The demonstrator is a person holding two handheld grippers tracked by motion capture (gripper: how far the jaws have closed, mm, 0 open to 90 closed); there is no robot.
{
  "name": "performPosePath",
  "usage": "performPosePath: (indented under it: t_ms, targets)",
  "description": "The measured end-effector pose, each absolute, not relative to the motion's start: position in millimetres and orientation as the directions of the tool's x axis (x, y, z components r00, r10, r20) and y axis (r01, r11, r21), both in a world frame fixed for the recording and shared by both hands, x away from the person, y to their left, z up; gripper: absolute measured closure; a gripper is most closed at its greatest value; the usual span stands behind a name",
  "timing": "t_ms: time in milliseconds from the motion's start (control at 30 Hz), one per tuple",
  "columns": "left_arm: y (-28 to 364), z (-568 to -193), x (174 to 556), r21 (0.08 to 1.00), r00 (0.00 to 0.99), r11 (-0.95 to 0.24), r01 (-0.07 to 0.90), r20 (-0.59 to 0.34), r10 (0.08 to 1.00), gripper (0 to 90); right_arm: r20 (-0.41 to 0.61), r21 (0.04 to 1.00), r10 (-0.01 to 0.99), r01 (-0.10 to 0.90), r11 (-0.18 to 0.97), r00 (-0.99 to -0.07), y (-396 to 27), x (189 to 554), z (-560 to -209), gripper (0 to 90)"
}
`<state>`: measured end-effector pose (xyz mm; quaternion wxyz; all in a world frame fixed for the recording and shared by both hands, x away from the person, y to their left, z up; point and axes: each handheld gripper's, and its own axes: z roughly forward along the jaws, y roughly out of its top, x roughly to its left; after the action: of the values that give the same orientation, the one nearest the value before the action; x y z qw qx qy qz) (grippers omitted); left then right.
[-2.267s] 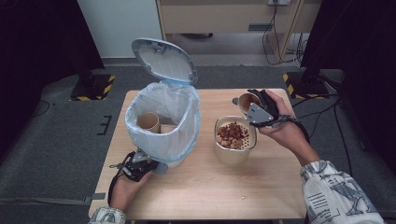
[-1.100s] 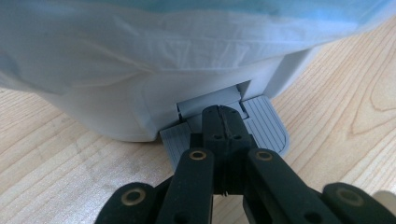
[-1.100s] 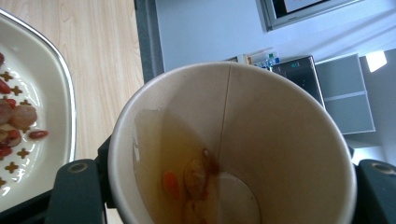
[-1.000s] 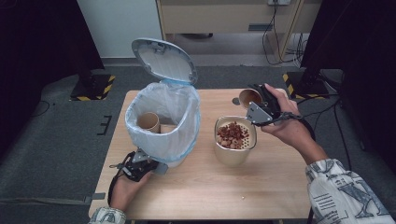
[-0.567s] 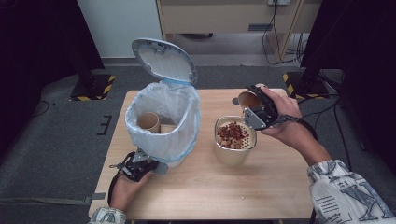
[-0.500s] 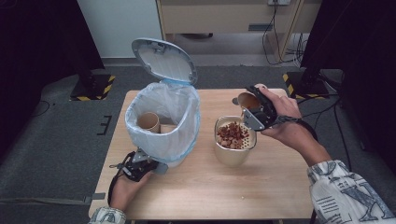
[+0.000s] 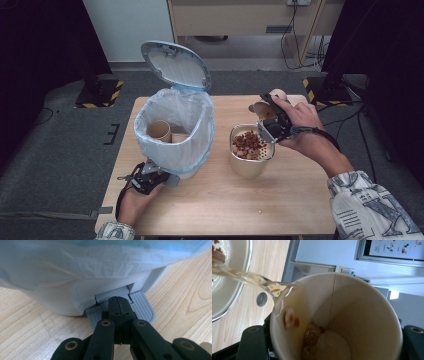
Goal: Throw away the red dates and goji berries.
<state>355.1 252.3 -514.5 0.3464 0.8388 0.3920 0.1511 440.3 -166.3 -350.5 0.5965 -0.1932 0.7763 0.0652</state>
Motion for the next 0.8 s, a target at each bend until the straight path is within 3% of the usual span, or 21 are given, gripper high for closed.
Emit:
performPosePath:
  t_ms: [433,800]
  targets:
    - [252.3,-514.4,355.1,0.699,0.647,-0.454,0.553,-0.018,0.762,90.0,-0.949,-0.175,-0.257,-0.373,0.911,-0.181,-165.1,438.4,-348.0,28.1]
    - [252.2,-514.4,355.1,0.699,0.647,-0.453,0.553,-0.017,0.762,90.0,-0.930,-0.276,-0.345,-0.373,0.886,-0.131,-162.1,435.7,-352.3,28.2]
